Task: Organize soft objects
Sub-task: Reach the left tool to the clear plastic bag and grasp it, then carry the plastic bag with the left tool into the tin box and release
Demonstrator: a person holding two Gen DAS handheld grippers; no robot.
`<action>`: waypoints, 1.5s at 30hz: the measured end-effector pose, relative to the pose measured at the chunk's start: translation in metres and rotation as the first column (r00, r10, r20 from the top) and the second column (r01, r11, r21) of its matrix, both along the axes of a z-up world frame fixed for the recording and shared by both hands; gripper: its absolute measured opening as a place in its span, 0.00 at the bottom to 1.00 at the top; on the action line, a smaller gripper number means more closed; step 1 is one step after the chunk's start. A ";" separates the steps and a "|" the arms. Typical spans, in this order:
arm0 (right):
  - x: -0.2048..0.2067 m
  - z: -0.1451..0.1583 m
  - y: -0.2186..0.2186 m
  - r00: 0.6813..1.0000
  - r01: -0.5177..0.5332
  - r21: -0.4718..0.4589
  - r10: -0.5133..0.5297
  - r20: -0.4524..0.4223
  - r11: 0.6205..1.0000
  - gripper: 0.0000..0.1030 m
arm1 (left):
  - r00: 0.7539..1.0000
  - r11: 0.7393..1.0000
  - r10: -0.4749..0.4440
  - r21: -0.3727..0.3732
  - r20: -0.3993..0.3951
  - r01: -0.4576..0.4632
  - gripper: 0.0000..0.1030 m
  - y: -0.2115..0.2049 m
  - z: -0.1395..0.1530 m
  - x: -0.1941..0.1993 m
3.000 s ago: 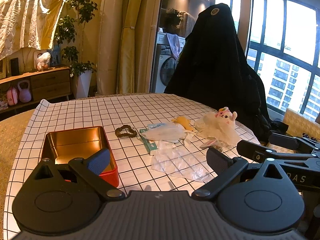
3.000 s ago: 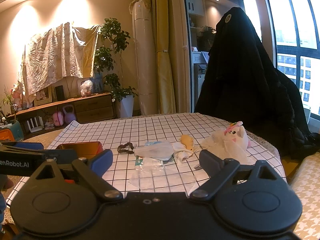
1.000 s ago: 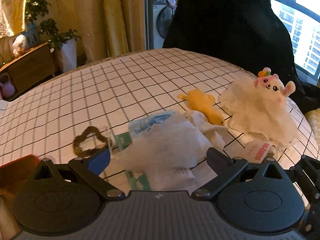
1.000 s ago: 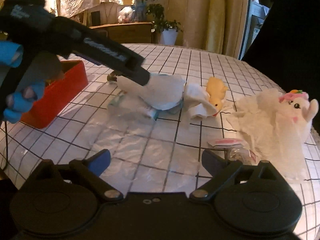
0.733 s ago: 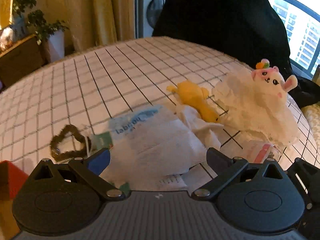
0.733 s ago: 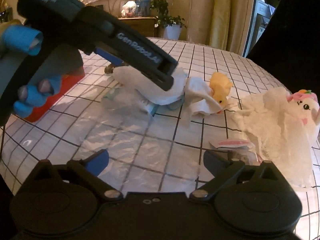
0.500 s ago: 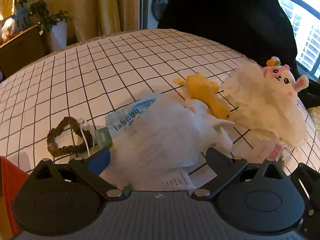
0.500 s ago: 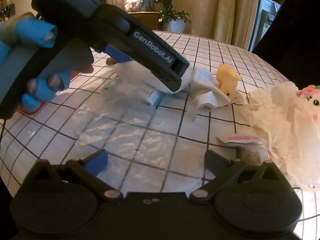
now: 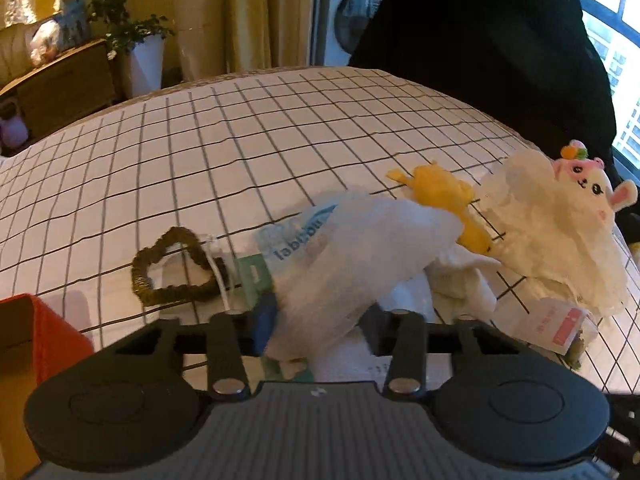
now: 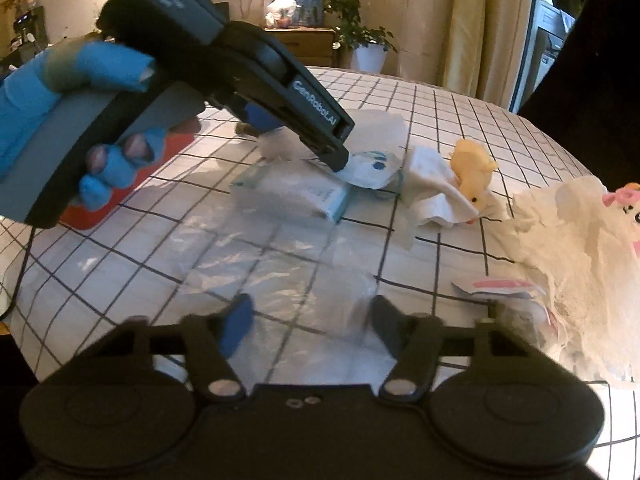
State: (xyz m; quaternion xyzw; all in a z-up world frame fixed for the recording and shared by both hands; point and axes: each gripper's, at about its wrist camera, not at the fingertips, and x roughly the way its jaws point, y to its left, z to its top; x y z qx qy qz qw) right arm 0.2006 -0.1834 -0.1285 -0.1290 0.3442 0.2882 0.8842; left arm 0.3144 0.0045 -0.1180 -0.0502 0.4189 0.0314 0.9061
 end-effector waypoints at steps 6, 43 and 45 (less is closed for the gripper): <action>-0.012 0.003 0.008 0.999 0.019 -0.041 -0.018 0.034 0.999 0.02 | 0.999 1.000 0.029 -0.008 0.022 -0.029 0.20 0.012 0.007 -0.011; -0.078 0.132 0.021 0.974 0.133 0.271 -0.176 0.142 0.953 0.00 | 0.989 0.978 0.122 -0.180 0.082 -0.106 0.15 0.113 0.123 -0.168; -0.076 0.138 0.031 0.977 0.122 0.279 -0.165 0.134 0.952 0.00 | 0.988 0.975 0.139 -0.185 0.071 -0.124 0.15 0.121 0.126 -0.174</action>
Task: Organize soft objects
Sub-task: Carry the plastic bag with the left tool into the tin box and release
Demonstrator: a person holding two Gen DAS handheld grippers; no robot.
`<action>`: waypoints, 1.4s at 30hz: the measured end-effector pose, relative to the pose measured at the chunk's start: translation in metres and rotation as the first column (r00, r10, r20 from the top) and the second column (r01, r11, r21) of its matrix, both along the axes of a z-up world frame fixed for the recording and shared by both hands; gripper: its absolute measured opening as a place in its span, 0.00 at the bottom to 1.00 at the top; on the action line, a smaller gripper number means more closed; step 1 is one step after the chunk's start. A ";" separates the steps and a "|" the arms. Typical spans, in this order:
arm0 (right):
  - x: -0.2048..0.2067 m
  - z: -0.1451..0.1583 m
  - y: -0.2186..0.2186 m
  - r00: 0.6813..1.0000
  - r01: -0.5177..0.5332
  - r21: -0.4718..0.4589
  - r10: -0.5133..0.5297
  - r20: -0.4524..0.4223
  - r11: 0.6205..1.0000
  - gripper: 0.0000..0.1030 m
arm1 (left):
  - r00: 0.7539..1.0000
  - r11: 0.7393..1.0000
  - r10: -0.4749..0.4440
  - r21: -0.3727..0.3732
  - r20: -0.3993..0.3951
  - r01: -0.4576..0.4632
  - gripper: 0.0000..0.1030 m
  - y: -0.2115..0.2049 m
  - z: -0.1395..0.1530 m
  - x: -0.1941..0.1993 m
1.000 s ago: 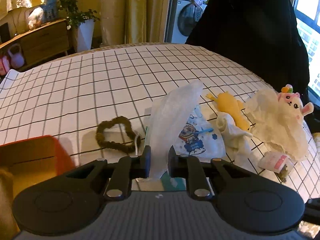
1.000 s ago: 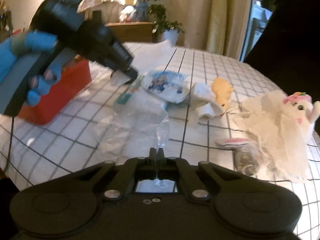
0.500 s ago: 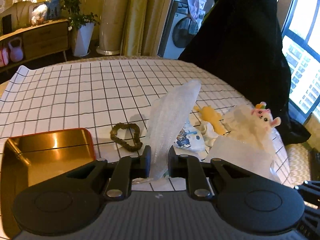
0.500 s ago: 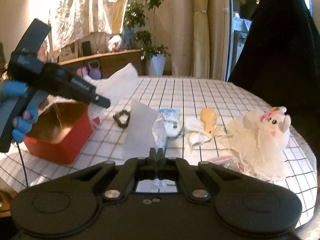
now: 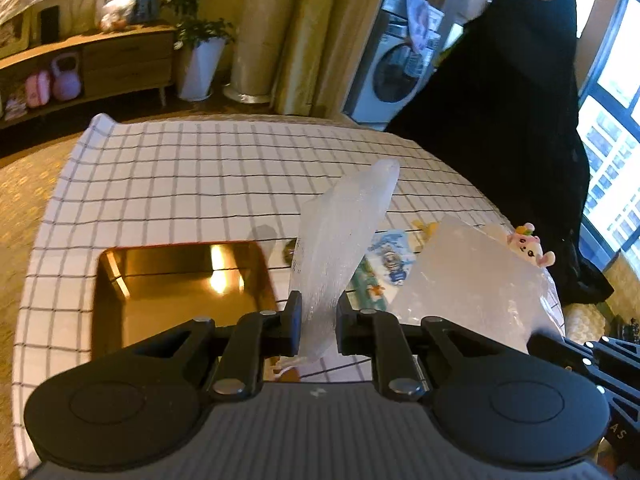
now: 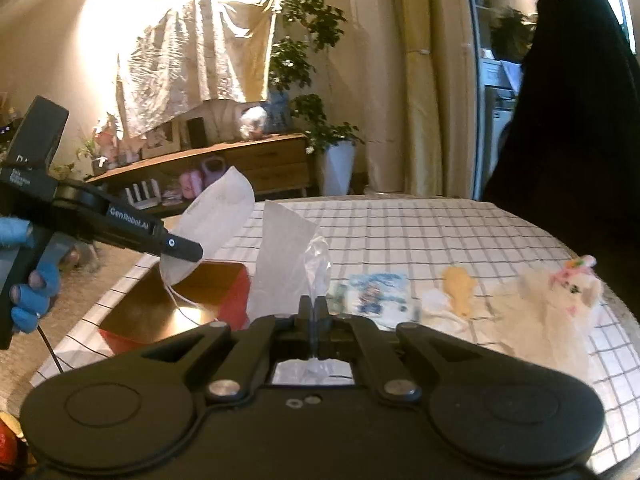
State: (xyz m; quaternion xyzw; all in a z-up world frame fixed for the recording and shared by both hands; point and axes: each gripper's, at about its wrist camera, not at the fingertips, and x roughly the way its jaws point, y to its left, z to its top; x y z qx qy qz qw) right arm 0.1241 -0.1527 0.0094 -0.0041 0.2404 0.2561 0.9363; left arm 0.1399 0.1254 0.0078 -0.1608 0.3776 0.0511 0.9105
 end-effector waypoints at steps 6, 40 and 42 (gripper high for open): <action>0.008 0.009 0.037 0.999 -0.039 -0.024 0.038 -0.035 0.999 0.00 | 0.998 0.999 0.051 -0.003 -0.045 -0.051 0.15 0.023 0.006 -0.013; 0.078 -0.061 0.212 0.969 -0.132 -0.271 0.066 -0.240 0.953 0.00 | 0.945 0.990 0.140 0.053 -0.294 -0.130 0.16 0.108 -0.092 0.013; 0.076 -0.065 0.217 0.966 -0.154 -0.288 0.084 -0.243 0.945 0.00 | 0.943 0.992 0.128 0.050 -0.307 -0.119 0.16 0.108 -0.097 0.017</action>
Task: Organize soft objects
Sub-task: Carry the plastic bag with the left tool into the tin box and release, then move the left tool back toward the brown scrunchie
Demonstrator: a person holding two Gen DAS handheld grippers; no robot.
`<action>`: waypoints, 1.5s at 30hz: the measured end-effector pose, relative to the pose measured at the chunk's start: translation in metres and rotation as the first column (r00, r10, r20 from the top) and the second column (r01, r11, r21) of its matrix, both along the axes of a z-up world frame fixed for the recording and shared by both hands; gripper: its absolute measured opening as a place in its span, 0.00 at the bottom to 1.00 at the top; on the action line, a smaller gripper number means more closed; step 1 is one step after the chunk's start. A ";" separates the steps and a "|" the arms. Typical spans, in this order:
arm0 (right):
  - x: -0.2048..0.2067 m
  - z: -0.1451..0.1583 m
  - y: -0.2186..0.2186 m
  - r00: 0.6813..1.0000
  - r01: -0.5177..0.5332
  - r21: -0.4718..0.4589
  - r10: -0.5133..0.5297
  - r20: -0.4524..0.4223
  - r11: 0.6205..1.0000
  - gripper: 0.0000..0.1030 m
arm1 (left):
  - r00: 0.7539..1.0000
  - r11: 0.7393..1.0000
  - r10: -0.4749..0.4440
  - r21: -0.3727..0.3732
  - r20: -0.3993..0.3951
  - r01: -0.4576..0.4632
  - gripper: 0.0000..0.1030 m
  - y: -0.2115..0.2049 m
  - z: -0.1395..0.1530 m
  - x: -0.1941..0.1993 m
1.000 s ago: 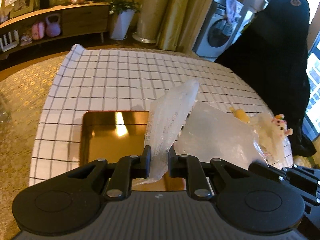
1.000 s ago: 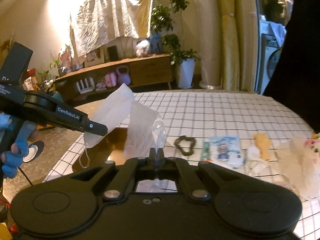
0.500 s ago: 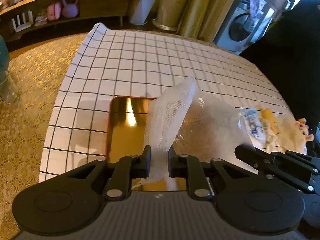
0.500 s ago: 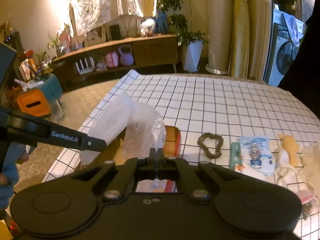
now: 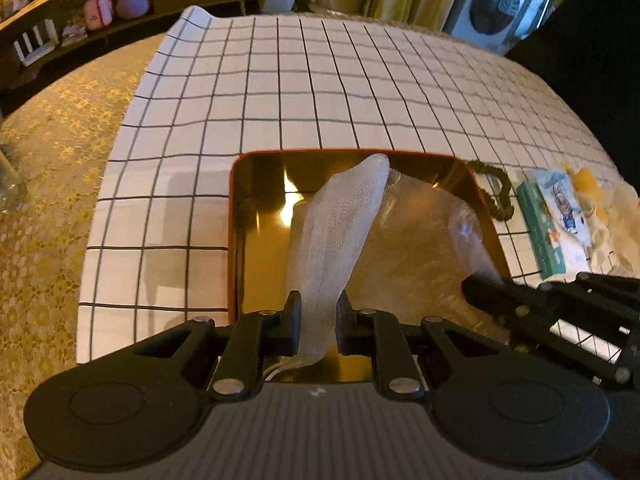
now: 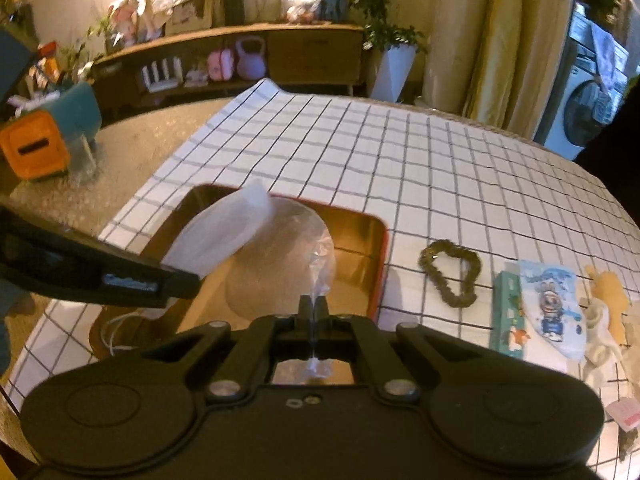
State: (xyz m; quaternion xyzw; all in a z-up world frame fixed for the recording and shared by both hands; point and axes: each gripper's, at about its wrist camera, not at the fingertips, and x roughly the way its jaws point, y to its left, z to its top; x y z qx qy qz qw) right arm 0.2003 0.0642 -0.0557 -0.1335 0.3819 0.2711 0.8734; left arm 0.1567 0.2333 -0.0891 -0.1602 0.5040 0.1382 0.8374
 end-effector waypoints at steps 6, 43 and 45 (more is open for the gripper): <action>-0.004 -0.012 0.005 0.998 -0.047 -0.024 0.046 -0.033 0.999 0.00 | 0.999 0.999 -0.038 -0.009 -0.029 0.037 0.16 -0.001 -0.014 0.008; -0.037 0.041 -0.044 0.992 -0.127 0.126 0.125 0.025 0.984 0.73 | 0.978 0.978 -0.165 0.146 0.125 0.146 0.62 -0.047 0.052 -0.022; -0.040 0.049 -0.054 0.992 -0.122 0.144 0.118 0.037 0.982 0.75 | 0.975 0.976 -0.176 0.157 0.139 0.153 0.62 -0.054 0.058 -0.024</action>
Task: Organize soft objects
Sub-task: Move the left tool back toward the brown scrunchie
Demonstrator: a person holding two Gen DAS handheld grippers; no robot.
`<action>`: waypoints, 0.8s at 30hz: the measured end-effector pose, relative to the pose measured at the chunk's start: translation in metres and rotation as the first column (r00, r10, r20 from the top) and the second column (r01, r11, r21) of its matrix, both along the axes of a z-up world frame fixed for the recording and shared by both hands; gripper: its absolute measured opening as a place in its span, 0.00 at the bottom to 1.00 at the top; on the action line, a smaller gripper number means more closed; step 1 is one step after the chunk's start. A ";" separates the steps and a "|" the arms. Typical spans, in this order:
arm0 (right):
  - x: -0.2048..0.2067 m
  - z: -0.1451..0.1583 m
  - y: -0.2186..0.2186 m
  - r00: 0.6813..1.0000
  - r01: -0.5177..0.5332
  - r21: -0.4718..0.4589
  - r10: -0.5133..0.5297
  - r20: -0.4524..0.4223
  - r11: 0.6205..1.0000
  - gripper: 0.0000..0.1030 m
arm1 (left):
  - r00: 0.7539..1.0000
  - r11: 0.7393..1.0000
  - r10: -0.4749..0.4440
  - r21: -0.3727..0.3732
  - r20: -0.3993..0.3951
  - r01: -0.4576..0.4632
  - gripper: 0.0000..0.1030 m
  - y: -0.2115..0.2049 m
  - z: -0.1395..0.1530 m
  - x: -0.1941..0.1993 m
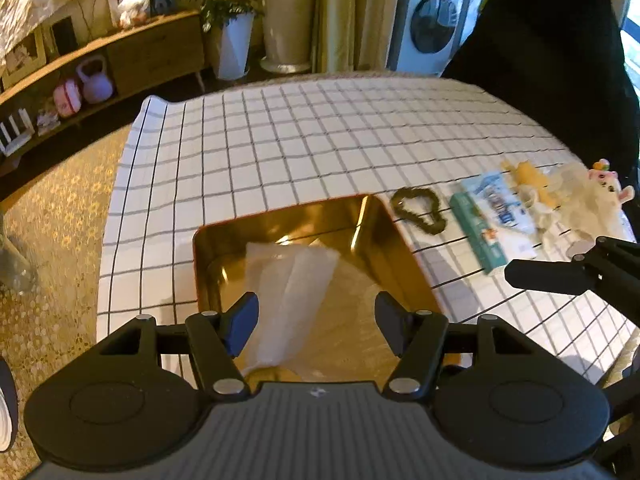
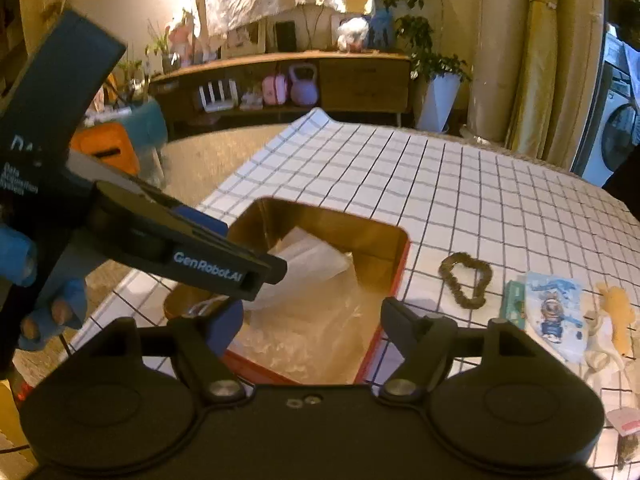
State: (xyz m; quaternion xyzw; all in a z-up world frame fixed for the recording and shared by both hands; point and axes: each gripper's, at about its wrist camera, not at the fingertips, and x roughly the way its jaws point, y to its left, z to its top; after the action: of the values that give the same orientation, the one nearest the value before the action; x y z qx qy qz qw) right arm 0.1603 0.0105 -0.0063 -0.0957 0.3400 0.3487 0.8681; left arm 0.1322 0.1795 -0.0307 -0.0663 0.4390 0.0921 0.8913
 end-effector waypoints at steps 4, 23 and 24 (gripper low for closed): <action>-0.007 0.013 -0.017 1.000 0.012 0.039 -0.012 0.002 0.999 0.78 | 0.999 0.999 -0.027 0.022 0.043 0.026 0.68 -0.015 0.014 -0.004; -0.038 0.032 -0.124 0.984 0.115 0.099 -0.127 0.126 0.988 0.95 | 0.964 0.989 -0.148 0.025 0.220 0.146 0.85 -0.096 0.038 -0.005; -0.038 0.031 -0.131 0.982 0.126 0.102 -0.139 0.131 0.987 0.96 | 0.964 0.989 -0.150 0.022 0.220 0.149 0.85 -0.099 0.038 -0.003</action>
State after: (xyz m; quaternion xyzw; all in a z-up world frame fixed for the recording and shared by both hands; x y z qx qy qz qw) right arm 0.1220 -0.1203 0.0244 -0.0560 0.2681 0.2984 0.9143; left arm 0.1295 0.0807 0.0070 -0.0405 0.3406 0.0176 0.9392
